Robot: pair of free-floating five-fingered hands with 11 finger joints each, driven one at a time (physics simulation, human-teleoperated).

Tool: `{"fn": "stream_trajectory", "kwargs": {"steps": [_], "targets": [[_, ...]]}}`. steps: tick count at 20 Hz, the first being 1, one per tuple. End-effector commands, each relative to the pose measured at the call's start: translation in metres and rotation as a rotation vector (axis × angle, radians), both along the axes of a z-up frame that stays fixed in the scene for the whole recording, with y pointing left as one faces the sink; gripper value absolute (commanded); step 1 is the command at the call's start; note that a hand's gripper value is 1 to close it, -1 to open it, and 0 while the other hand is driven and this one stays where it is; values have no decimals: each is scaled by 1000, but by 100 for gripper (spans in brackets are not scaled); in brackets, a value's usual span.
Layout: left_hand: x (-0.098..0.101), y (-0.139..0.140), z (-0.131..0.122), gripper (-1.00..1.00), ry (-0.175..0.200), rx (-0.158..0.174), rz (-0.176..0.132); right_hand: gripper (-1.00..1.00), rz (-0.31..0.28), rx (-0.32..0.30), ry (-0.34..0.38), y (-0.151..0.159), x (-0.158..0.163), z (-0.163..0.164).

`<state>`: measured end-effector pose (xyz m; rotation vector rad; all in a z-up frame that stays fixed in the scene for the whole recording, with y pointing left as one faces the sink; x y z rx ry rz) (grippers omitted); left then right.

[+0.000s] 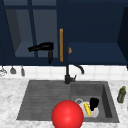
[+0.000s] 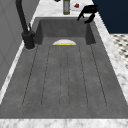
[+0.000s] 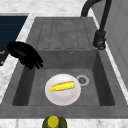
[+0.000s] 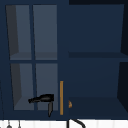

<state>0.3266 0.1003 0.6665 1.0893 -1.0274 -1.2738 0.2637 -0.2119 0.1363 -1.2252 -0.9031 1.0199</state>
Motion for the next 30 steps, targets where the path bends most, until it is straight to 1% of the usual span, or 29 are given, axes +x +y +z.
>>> {"fn": "stream_trajectory", "kwargs": {"steps": [1,2,3,4,5,6,8,9,15,18,19,21,22,23,24,30], "targets": [[-21,22,-18,-100,0,-72,-7,0,0,0,0,0,0,0],[-25,22,-24,-100,12,-72,-35,0,0,0,0,0,0,0],[-29,24,-28,-100,10,-79,-47,0,0,0,0,0,0,0],[-31,19,-30,-100,0,-71,-83,0,0,0,0,0,0,0],[-33,18,-29,-100,-5,-54,-106,0,0,0,0,0,0,0],[-33,18,-31,-100,-15,-45,-123,0,0,0,0,0,0,0],[-36,18,-37,-100,-25,-39,-140,0,0,0,0,0,0,0],[-38,19,-38,-100,-27,-27,-150,0,0,0,0,0,0,0],[-43,20,-51,-100,-26,-37,-227,0,0,0,0,0,0,0],[-45,20,-62,-100,-8,-44,-270,0,0,0,0,0,0,0],[-46,22,-68,-100,-5,-46,-283,0,0,0,0,0,0,0],[-46,26,-79,-100,9,-66,-309,0,0,0,0,0,0,0],[-46,28,-85,-100,12,-68,-321,0,0,0,0,0,0,0],[-47,29,-91,-100,5,-69,-332,0,0,0,0,0,0,0],[-48,31,-99,-100,-6,-64,-344,0,0,0,0,0,0,0],[-48,38,-138,-100,-5,-74,-420,0,0,0,0,0,0,0]]}}
